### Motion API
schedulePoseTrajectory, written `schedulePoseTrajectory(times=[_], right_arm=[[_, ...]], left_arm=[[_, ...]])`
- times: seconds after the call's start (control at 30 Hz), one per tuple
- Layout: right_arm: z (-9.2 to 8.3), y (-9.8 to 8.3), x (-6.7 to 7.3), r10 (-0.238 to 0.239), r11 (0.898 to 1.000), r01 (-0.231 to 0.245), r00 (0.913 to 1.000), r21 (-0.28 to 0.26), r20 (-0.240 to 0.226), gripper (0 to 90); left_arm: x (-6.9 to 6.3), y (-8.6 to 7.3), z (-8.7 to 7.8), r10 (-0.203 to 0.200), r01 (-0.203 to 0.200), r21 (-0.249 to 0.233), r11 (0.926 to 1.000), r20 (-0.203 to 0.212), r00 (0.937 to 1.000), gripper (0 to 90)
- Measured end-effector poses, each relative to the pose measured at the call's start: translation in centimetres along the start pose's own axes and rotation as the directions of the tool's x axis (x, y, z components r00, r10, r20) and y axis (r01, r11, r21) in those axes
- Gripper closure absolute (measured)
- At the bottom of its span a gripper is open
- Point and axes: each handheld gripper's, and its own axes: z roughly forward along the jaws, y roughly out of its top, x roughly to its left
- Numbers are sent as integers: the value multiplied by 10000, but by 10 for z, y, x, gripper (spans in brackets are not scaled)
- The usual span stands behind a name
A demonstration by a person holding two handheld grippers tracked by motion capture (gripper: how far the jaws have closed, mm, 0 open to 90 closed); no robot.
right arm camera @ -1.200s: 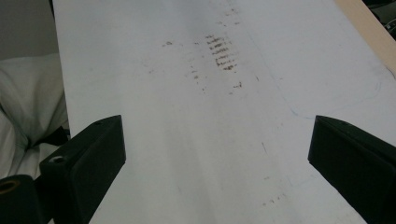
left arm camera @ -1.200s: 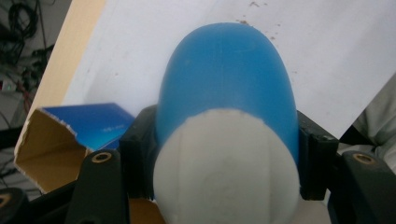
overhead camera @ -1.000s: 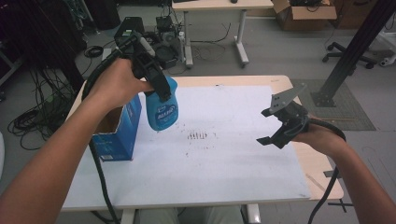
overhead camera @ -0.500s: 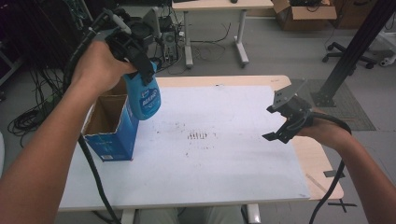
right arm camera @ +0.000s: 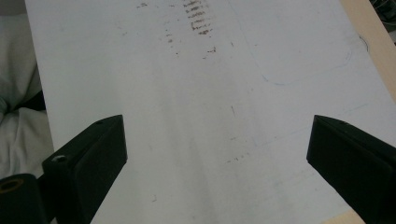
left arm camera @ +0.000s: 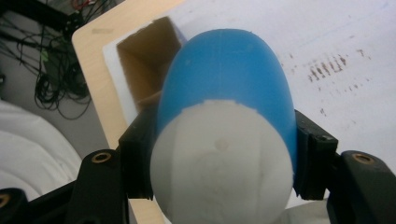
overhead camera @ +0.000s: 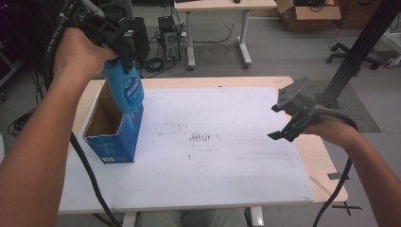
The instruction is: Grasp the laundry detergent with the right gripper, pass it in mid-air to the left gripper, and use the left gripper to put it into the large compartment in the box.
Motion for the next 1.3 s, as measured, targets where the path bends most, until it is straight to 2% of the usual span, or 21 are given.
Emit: schedulePoseTrajectory(times=[0.07,0.27,0.47,0.77,1.03,1.17,1.3], right_arm=[[1,1,-1,-26,10000,26,10000,66,-35,47],[3,4,-5,-117,9997,118,9999,207,-89,46],[4,4,-5,-139,9997,141,9998,205,-122,47],[4,3,-7,-104,9997,106,9999,204,-86,49],[3,1,-8,-118,9998,119,9999,157,-52,55],[3,1,-7,-128,9998,128,9999,139,-25,54],[4,0,-8,-98,9998,98,10000,171,3,54]], left_arm=[[7,-2,1,-344,344,-13,9994,-85,9994,381],[21,-7,3,-940,942,45,9955,-374,9949,381],[36,-12,5,-1663,1669,64,9860,-559,9845,381],[46,-16,11,-2258,2272,83,9738,-813,9708,381],[55,-24,25,-2618,2644,157,9643,-944,9605,381],[57,-28,34,-2680,2702,144,9627,-866,9595,381],[56,-30,45,-2620,2646,181,9642,-914,9607,381]])
